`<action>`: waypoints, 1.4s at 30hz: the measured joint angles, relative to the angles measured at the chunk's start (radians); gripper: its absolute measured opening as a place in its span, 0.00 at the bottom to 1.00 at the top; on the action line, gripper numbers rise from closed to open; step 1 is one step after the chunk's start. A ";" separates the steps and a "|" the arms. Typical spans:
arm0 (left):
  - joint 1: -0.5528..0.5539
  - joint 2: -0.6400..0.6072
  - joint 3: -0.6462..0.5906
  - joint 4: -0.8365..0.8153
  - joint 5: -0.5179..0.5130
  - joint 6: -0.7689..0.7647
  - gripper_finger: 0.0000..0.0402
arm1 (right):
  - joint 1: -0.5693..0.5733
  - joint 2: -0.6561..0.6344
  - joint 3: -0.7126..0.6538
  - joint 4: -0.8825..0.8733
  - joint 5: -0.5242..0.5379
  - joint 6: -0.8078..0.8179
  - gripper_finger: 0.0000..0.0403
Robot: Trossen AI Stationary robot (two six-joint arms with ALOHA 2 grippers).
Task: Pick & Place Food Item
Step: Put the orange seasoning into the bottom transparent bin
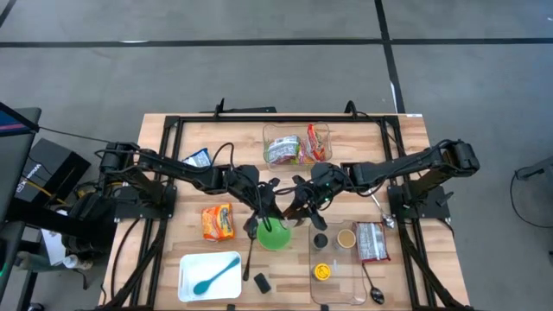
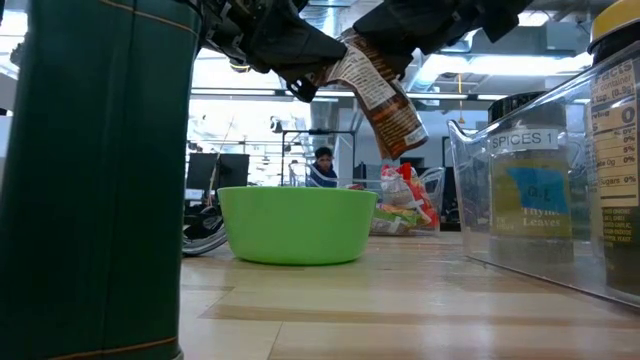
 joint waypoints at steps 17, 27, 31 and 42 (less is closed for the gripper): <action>0.000 0.000 0.000 0.006 -0.002 0.000 0.00 | -0.001 0.000 0.000 -0.009 0.000 0.008 0.00; 0.000 0.000 0.000 0.015 -0.007 0.003 0.10 | -0.002 -0.001 0.000 -0.020 0.027 0.004 0.00; 0.000 0.000 0.000 0.005 -0.008 -0.023 0.22 | -0.002 -0.001 0.000 -0.052 0.066 -0.007 0.00; 0.048 -0.123 0.000 -0.127 -0.007 -0.074 0.36 | -0.001 -0.019 -0.001 -0.100 0.129 -0.011 0.00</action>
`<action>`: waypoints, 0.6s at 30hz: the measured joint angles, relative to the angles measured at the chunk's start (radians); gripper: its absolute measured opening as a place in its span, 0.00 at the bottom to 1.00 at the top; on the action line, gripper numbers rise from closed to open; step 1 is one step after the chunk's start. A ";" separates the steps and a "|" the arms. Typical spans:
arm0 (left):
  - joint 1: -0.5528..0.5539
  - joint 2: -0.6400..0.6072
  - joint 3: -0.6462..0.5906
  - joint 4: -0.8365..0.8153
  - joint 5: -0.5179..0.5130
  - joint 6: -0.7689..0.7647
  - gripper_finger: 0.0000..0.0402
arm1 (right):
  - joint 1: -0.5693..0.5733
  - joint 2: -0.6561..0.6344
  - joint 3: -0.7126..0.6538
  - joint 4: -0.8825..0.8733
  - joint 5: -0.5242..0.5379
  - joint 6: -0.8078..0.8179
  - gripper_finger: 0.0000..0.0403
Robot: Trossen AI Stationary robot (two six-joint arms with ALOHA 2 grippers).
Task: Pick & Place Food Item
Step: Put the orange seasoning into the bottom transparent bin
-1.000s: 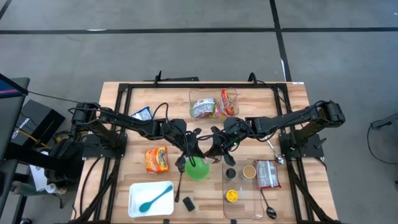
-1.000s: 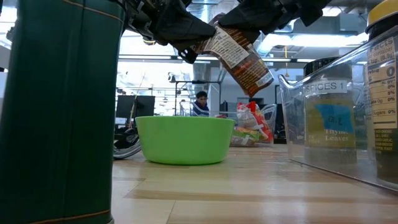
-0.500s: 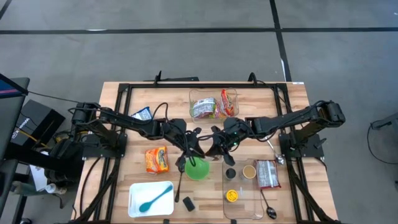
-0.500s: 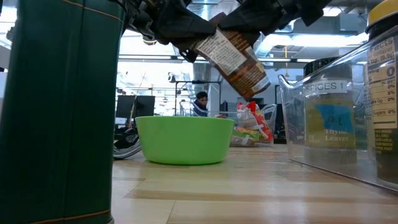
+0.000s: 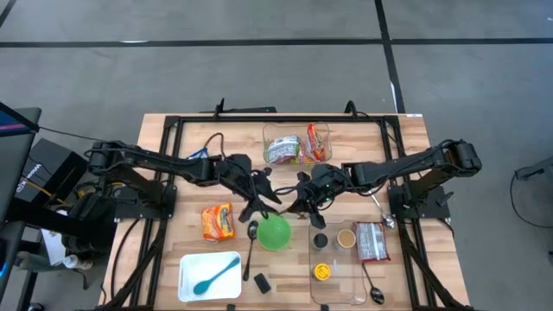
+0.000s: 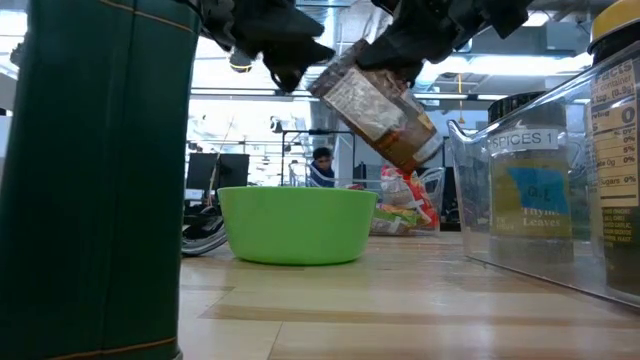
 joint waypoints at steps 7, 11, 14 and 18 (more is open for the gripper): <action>0.005 -0.082 0.001 0.006 0.001 0.002 0.33 | 0.022 -0.090 0.000 -0.048 0.097 0.000 0.00; 0.005 -0.089 0.001 0.006 -0.002 0.005 0.31 | 0.060 -0.166 0.000 -0.057 0.182 -0.021 0.00; 0.005 -0.089 0.001 0.002 -0.073 0.007 0.30 | 0.096 -0.217 0.000 -0.071 0.268 -0.026 0.00; 0.013 -0.088 0.001 -0.014 -0.200 0.007 0.28 | 0.159 -0.275 0.000 -0.105 0.378 -0.008 0.00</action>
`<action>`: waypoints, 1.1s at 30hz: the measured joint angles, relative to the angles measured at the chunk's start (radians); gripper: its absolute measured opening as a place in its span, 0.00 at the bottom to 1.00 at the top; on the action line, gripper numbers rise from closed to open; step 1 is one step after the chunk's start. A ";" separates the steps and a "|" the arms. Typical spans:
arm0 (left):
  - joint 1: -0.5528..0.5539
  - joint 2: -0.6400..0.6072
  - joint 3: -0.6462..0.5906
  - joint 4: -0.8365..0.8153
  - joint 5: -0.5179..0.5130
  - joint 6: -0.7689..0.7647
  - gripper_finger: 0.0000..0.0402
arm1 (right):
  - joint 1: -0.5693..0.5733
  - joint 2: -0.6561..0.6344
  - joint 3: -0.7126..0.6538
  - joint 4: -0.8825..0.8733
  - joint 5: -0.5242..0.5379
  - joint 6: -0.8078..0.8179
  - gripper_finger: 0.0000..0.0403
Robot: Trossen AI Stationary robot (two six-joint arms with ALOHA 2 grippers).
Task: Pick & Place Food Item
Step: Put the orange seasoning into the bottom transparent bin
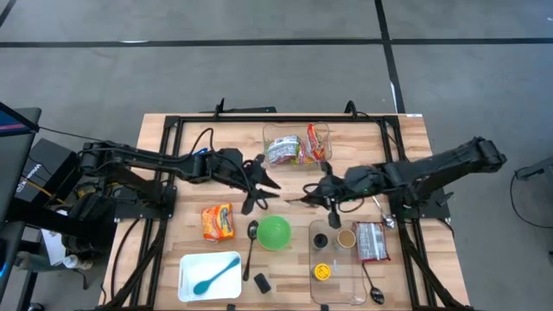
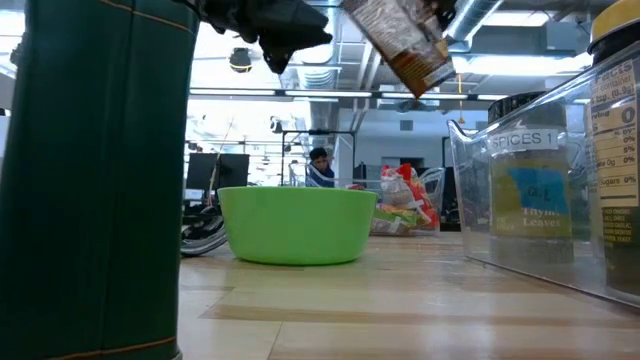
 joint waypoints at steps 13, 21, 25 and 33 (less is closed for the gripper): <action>0.027 0.000 0.000 -0.005 -0.028 0.000 0.27 | 0.353 -0.049 0.000 -0.066 0.227 0.205 0.00; 0.027 0.000 0.000 -0.005 -0.027 0.000 0.27 | 0.592 -0.019 0.000 -0.128 0.536 0.430 0.00; 0.027 0.000 0.000 -0.005 -0.028 0.000 0.27 | 0.665 0.025 0.001 -0.130 0.645 0.528 0.00; 0.026 0.001 -0.001 0.023 -0.027 0.026 0.27 | 0.745 0.139 0.000 -0.141 0.766 0.733 0.00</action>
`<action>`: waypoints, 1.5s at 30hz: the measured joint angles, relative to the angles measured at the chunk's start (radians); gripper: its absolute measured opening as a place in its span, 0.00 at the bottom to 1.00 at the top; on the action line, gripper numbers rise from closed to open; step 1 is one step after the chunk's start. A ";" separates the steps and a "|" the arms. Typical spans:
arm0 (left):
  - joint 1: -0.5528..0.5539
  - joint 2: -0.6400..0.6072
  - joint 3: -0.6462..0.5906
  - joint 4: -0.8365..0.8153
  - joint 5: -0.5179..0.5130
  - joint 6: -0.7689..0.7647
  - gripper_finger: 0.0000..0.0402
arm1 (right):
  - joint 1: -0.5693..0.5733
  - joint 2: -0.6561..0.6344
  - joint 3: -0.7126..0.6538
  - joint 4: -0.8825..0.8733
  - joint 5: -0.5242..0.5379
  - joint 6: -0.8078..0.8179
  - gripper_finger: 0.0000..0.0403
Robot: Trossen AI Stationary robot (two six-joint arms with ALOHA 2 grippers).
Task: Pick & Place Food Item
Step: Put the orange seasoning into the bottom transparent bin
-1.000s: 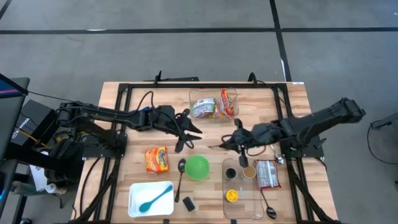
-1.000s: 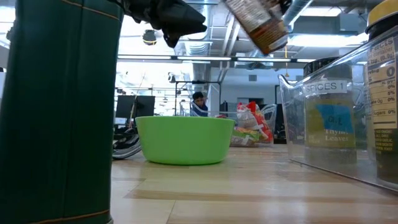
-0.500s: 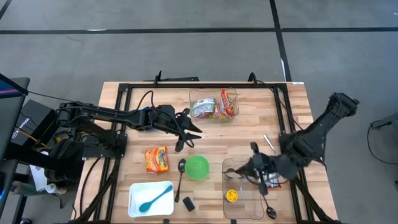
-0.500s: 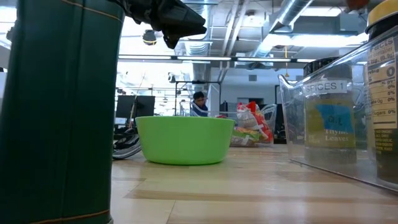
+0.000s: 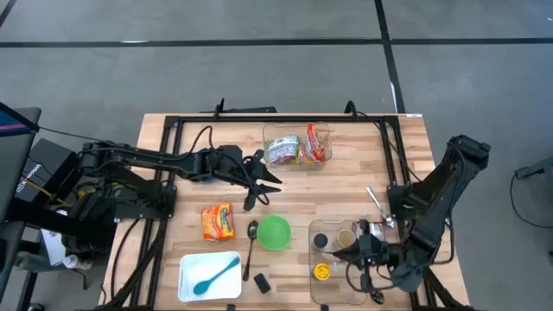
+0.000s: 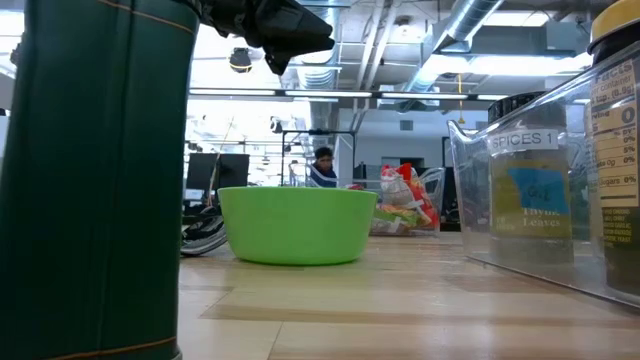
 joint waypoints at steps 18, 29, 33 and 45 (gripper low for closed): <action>-0.001 0.000 0.000 0.081 0.000 0.001 0.27 | 0.067 0.202 0.000 -0.028 0.061 0.389 0.00; -0.001 0.000 0.000 0.106 0.000 0.001 0.27 | 0.092 0.241 0.000 -0.082 0.059 0.541 0.00; -0.001 0.000 0.000 0.105 0.000 0.001 0.27 | 0.091 0.239 0.000 -0.105 0.032 0.572 0.00; -0.001 0.000 0.000 0.104 0.000 0.001 0.27 | 0.069 0.239 0.000 -0.222 -0.056 0.684 0.00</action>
